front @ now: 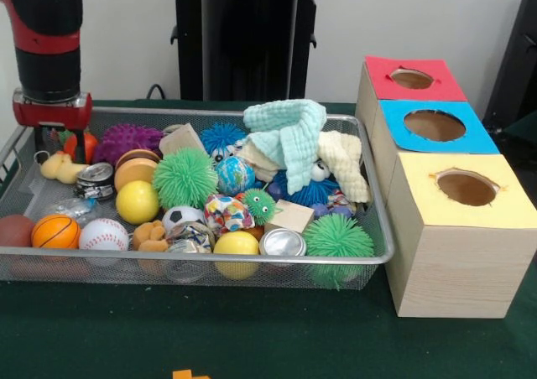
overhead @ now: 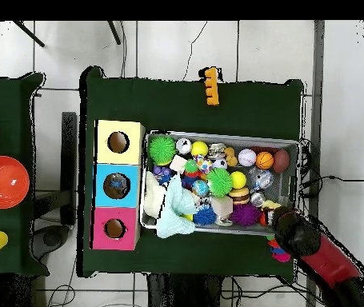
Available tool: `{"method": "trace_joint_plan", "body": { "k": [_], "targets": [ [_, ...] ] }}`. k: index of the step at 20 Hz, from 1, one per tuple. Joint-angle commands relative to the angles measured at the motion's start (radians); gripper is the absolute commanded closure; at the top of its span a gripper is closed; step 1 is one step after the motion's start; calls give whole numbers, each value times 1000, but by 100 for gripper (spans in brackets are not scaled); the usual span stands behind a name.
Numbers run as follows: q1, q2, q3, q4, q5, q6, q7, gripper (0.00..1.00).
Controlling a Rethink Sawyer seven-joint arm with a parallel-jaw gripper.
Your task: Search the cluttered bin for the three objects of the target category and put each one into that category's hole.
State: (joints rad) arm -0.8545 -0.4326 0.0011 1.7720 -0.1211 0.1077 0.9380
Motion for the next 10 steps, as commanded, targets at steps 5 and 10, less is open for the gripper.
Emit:
{"method": "trace_joint_plan", "body": {
  "k": [5, 10],
  "targets": [
    [84, 26, 32, 34, -54, 98, 136, 0],
    [105, -51, 30, 17, 3, 205, 154, 0]
  ]
}}
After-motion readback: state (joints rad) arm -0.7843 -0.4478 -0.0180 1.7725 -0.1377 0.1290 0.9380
